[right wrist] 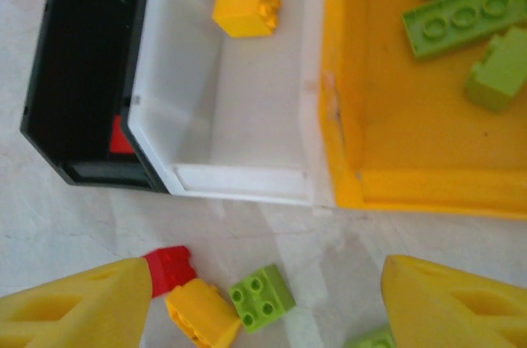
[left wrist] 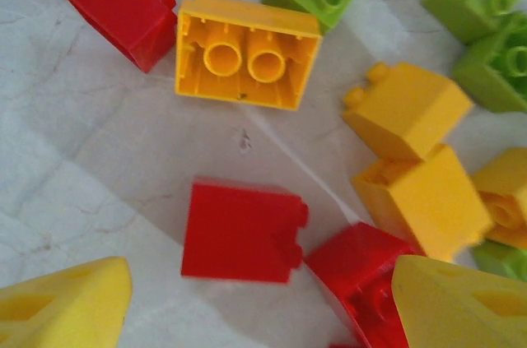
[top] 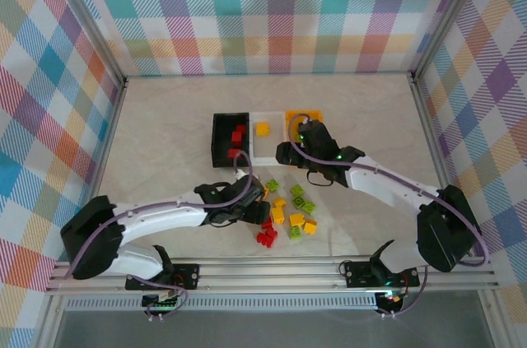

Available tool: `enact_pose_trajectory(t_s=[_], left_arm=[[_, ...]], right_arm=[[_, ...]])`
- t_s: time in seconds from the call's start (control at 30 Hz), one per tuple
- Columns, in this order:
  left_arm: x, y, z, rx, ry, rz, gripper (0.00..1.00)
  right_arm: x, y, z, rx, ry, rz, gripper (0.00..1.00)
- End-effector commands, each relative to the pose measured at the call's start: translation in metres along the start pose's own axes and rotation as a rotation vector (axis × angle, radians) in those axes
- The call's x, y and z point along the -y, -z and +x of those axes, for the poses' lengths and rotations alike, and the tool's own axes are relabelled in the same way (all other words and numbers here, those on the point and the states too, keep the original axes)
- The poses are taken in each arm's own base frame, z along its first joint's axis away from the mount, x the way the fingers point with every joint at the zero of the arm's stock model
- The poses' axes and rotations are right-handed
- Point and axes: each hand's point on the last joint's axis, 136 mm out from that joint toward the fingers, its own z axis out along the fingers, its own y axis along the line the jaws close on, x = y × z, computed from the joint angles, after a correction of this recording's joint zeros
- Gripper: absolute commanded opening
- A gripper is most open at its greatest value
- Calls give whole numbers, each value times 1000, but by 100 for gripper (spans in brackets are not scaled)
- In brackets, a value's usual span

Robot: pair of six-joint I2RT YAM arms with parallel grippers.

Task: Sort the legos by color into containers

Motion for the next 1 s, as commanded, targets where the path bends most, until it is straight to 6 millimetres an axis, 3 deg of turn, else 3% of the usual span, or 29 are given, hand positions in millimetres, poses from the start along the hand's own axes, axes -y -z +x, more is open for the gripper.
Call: enact_pose_trajectory(t_s=[0.0,0.2,0.37,0.53,0.73,0.87,0.97], left_arm=[[-8,-5,-9,37,-43,-79,82],[-31,-25,1,-15,-8,-158,72],[-56,-23,8,-26,38,-199,68],[-53,-22,6,-26,40,-163,71],[-51,-27,8,-39,38,-159,52],[-45,-9,-3,-2,53,-127,44],[-46,24,-35,95,72,-113,43]], right_arm=[[-1,9,-2,36,-23,-24,74],[7,16,3,52,-37,-13,74],[8,20,1,68,-40,-11,74],[10,20,1,72,-45,-5,75],[14,21,3,73,-52,6,75],[15,25,4,77,-56,9,74],[17,26,8,69,-60,3,74]])
